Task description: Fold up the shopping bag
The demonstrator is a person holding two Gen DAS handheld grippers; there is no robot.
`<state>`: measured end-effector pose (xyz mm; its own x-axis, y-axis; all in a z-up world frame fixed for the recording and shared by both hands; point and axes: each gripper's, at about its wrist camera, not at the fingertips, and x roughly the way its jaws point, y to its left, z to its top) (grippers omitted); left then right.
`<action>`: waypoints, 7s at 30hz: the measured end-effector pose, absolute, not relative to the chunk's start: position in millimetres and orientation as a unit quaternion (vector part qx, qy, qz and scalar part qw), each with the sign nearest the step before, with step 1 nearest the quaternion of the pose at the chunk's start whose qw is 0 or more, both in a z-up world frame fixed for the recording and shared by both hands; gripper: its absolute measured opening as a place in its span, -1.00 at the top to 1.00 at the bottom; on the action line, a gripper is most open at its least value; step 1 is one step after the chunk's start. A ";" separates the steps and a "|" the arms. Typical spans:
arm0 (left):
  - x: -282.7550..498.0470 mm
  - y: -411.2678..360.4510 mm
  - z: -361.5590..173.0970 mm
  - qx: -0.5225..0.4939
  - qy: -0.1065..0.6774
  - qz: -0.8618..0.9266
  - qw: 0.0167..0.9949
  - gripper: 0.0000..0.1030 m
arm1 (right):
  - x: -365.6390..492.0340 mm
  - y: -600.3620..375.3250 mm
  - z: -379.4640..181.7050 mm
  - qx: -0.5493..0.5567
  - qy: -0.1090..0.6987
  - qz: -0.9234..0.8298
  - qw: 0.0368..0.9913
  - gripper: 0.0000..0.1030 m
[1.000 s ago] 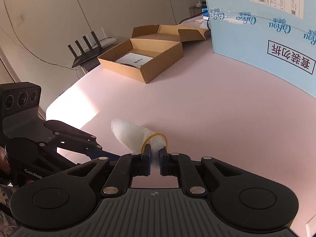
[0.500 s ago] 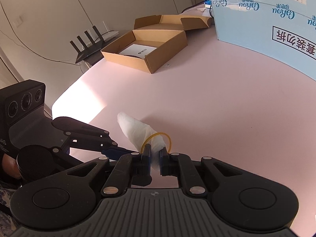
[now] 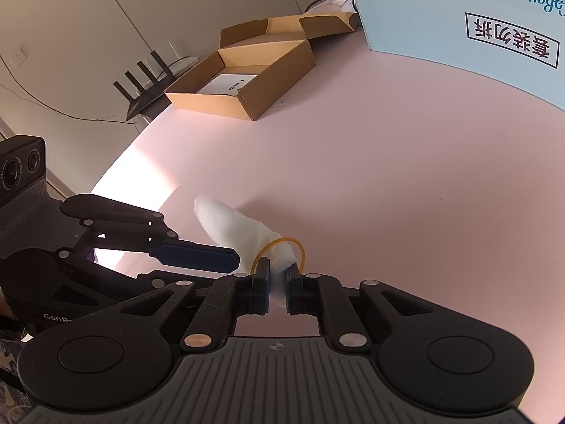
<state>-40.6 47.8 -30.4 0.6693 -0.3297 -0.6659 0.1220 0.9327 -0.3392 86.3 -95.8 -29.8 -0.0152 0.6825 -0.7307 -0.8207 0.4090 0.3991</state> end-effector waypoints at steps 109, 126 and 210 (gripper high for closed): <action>-26.5 44.7 -29.2 -0.062 0.435 -0.121 0.890 0.97 | 27.2 -110.5 -40.8 -0.249 0.279 0.601 0.706 0.84; -32.2 37.4 -39.4 -0.061 0.451 -0.121 0.882 0.97 | 72.8 -127.0 -33.4 -0.010 0.441 0.582 0.683 0.84; -19.7 41.9 -48.3 -0.092 0.444 -0.116 0.884 0.74 | 51.3 -89.2 -45.9 -0.228 0.389 0.576 0.682 0.89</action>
<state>-19.7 41.9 -48.3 0.5783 -0.2872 -0.7636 0.1231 0.9560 -0.2664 51.3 -89.2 -45.9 0.0349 0.6079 -0.7933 -0.9629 0.2330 0.1362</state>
